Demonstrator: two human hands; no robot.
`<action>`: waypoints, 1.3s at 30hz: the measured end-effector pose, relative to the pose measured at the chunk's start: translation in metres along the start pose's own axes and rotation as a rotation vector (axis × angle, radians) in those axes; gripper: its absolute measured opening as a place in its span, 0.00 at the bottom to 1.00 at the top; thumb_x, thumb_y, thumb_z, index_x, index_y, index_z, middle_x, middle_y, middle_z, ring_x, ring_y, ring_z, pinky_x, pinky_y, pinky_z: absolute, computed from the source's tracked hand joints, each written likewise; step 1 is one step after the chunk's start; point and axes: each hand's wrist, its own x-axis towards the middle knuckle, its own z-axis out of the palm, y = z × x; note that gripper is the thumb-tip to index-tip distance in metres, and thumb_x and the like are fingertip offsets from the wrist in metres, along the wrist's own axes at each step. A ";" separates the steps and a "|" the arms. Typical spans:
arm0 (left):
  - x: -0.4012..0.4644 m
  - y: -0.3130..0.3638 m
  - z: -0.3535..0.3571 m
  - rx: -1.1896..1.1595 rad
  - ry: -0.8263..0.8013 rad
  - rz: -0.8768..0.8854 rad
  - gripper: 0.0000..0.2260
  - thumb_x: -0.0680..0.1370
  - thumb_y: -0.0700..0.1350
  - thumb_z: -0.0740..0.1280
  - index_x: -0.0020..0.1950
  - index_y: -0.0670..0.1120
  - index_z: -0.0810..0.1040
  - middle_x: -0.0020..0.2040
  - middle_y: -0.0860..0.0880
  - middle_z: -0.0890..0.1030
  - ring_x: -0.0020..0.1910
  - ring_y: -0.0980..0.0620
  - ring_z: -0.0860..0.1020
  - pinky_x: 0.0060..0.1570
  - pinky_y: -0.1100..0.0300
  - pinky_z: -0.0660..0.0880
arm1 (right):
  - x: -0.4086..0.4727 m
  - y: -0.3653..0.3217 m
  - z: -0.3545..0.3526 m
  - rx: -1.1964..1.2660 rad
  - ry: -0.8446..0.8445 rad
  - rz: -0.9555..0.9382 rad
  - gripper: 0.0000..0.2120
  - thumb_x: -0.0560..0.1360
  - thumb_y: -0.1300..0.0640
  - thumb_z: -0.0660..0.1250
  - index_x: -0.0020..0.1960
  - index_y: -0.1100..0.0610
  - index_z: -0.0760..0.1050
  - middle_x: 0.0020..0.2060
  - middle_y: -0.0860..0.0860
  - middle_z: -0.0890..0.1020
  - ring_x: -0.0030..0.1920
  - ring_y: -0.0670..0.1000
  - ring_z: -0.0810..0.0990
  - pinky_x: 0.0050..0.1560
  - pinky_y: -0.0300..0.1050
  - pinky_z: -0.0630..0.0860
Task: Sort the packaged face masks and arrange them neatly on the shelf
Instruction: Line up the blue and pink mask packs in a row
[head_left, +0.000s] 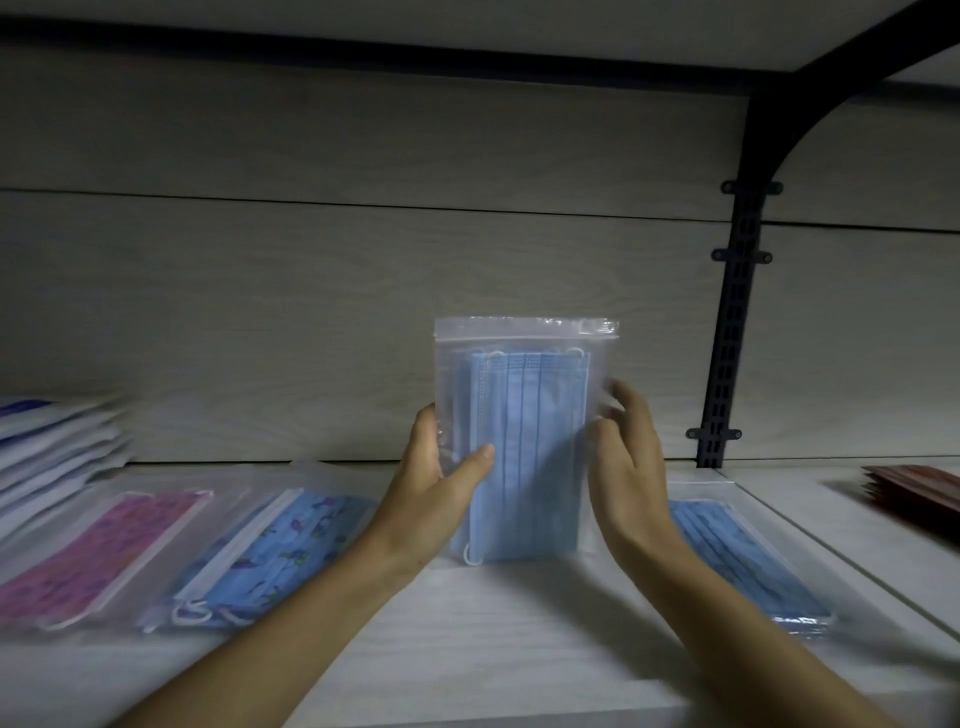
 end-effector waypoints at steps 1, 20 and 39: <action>0.000 0.000 0.000 0.010 0.001 0.017 0.16 0.78 0.39 0.67 0.63 0.52 0.69 0.55 0.53 0.80 0.53 0.58 0.80 0.49 0.65 0.77 | -0.001 0.000 0.000 -0.006 -0.023 -0.014 0.18 0.81 0.61 0.53 0.69 0.48 0.64 0.50 0.36 0.76 0.48 0.35 0.78 0.43 0.33 0.73; -0.001 0.001 0.003 0.079 0.019 -0.058 0.14 0.70 0.48 0.66 0.54 0.55 0.69 0.52 0.55 0.80 0.51 0.59 0.79 0.45 0.65 0.72 | -0.001 -0.001 0.003 0.057 -0.109 0.175 0.18 0.78 0.55 0.57 0.68 0.52 0.66 0.55 0.50 0.77 0.55 0.50 0.76 0.49 0.46 0.74; 0.007 0.004 -0.002 0.024 0.120 -0.011 0.11 0.78 0.33 0.64 0.55 0.48 0.72 0.47 0.51 0.82 0.43 0.60 0.82 0.38 0.68 0.76 | 0.000 -0.011 -0.004 0.029 -0.145 0.237 0.20 0.72 0.57 0.73 0.59 0.52 0.68 0.49 0.49 0.79 0.45 0.46 0.81 0.34 0.33 0.76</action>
